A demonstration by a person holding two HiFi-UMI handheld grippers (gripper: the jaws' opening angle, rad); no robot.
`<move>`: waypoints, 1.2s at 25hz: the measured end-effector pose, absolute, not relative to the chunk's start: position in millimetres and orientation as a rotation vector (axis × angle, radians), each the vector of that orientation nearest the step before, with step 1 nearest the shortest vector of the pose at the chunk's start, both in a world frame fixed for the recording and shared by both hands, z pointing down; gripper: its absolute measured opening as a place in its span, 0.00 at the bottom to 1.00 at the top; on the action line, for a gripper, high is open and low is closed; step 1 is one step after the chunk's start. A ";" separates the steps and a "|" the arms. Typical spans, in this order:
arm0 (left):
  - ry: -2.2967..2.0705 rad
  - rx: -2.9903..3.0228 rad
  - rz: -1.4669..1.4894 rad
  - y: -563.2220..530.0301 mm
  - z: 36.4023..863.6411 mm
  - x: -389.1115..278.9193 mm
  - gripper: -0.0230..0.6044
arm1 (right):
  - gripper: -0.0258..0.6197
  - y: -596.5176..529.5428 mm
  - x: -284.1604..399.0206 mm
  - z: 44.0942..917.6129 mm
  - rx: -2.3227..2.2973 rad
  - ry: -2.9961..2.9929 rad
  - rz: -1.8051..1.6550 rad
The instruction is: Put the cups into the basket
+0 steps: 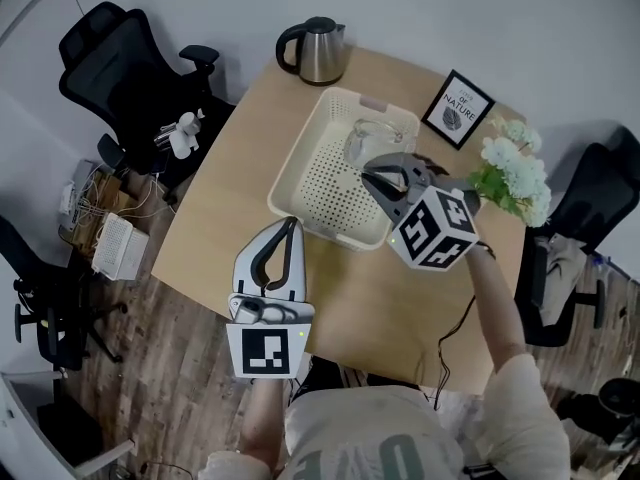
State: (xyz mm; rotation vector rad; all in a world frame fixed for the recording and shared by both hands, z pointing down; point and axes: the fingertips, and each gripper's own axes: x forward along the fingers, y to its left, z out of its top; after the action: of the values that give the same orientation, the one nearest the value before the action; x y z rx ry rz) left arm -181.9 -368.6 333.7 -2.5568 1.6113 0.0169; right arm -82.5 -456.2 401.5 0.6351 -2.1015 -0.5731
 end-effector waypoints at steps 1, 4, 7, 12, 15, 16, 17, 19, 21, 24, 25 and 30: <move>1.611 -2.564 0.012 -371.8 337.2 -182.6 0.05 | 0.08 -463.0 -85.3 412.9 0.593 -2.076 -0.558; 1.614 -2.583 0.017 -381.3 346.2 -184.8 0.05 | 0.08 -484.0 -89.9 446.4 0.482 -1.997 -0.514; 1.626 -2.610 0.006 -387.5 358.1 -188.2 0.05 | 0.08 -503.1 -90.6 479.6 0.382 -1.905 -0.488; 1.637 -2.639 -0.026 -396.9 374.8 -193.1 0.05 | 0.08 -529.1 -86.6 535.0 0.218 -1.762 -0.443; 1.594 -2.631 -0.103 -401.8 383.3 -195.4 0.05 | 0.08 -537.5 -84.4 566.6 0.115 -1.675 -0.434; 1.590 -2.632 -0.117 -403.0 386.2 -196.1 0.05 | 0.08 -538.2 -82.7 576.7 0.080 -1.643 -0.433; 1.576 -2.629 -0.142 -403.9 389.0 -196.7 0.05 | 0.08 -538.2 -80.6 585.9 0.046 -1.610 -0.435; 1.563 -2.626 -0.169 -406.3 393.1 -198.8 0.05 | 0.08 -537.6 -75.9 601.4 -0.016 -1.544 -0.449; 1.577 -2.631 -0.154 -409.2 395.4 -201.0 0.05 | 0.08 -537.2 -71.5 613.3 -0.070 -1.482 -0.467; 1.573 -2.634 -0.160 -411.2 401.1 -201.1 0.05 | 0.08 -536.6 -67.1 628.3 -0.135 -1.408 -0.494; 1.574 -2.640 -0.158 -411.5 403.0 -200.9 0.05 | 0.08 -536.5 -66.2 632.8 -0.154 -1.384 -0.504; 1.534 -2.639 -0.203 -411.9 405.7 -198.4 0.05 | 0.08 -534.6 -63.5 652.5 -0.219 -1.304 -0.525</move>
State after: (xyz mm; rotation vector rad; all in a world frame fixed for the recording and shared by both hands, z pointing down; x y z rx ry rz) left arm -198.4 -411.9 405.7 -2.6386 1.5339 -0.2029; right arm -63.5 -534.6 652.5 -0.2189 -1.3045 -0.5253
